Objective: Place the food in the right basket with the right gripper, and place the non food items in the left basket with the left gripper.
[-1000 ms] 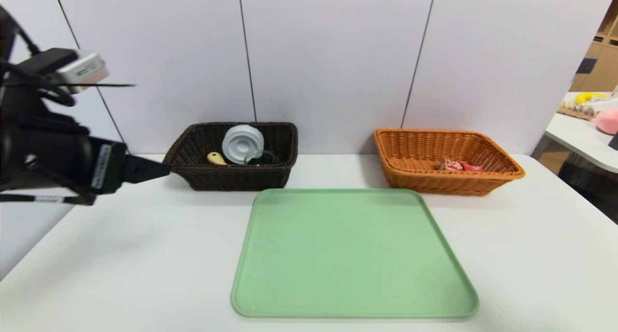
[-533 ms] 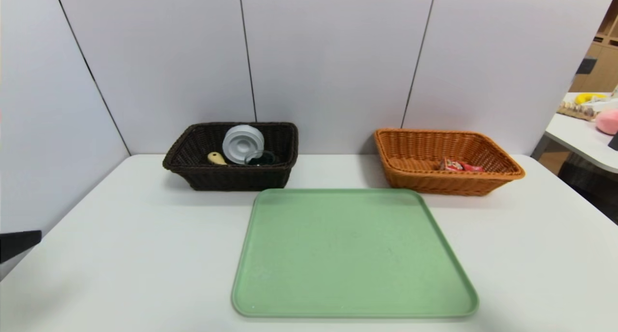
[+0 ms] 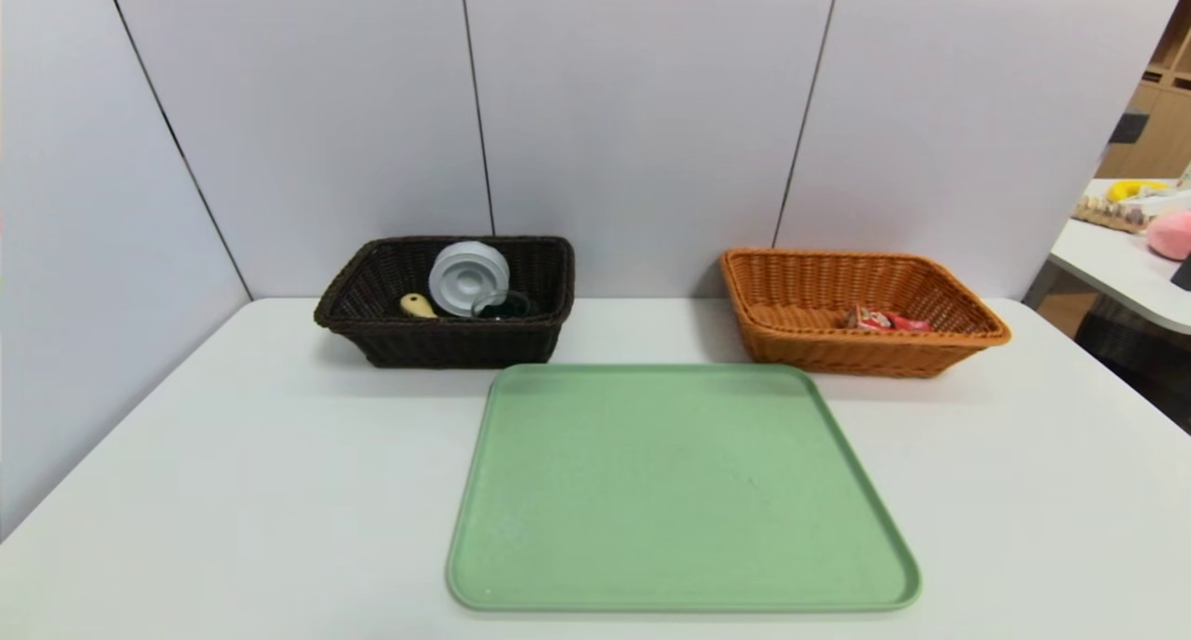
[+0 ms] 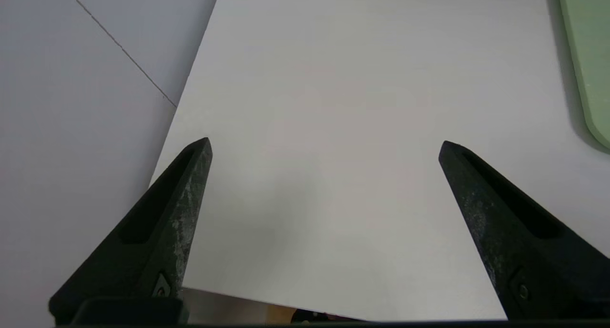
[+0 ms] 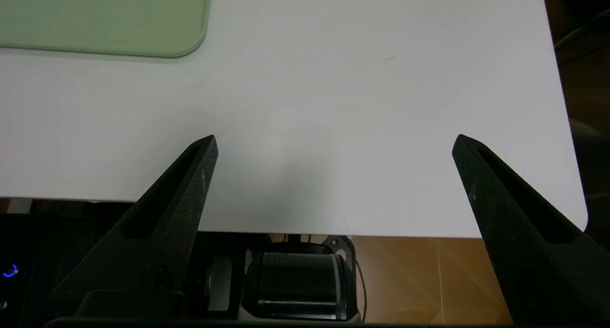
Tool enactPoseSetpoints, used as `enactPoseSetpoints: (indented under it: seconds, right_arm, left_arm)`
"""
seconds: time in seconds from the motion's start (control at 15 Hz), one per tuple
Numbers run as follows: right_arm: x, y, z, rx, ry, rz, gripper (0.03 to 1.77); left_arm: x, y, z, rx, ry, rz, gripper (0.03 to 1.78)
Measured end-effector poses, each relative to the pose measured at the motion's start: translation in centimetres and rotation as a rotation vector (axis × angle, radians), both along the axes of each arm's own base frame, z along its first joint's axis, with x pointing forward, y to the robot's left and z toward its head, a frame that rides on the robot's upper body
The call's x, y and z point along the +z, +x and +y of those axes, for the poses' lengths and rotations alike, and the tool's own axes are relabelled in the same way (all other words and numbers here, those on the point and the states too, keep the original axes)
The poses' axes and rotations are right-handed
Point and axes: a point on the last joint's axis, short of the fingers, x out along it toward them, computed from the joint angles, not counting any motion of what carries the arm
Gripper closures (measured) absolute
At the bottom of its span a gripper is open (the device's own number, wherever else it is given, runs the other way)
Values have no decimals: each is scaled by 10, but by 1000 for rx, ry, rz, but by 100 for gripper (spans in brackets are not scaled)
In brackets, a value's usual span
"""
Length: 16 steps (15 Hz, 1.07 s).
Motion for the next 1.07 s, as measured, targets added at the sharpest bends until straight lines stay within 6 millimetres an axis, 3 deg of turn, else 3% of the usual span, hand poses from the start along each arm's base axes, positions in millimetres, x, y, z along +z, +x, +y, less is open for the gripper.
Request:
enactPoseSetpoints:
  seconds: [0.2, 0.4, 0.6, 0.8, 1.07]
  right_arm:
    - [-23, -27, 1, -46, -19, -119, 10]
    - [-34, -43, 0, -41, -22, -278, 10]
    - [-50, -60, -1, -21, -43, -392, 10]
    - [-44, -67, -1, -30, -50, -589, 10]
    - [-37, -60, -1, -20, -59, -763, 10]
  left_arm:
    - [-23, -26, 0, -37, 67, -81, 12]
    - [-46, -46, -1, -94, 87, -175, 12]
    - [-54, -56, -1, -82, 29, -295, 12]
    - [-52, -60, -1, -83, 26, -370, 12]
    - [-54, -52, -1, -94, 35, -424, 12]
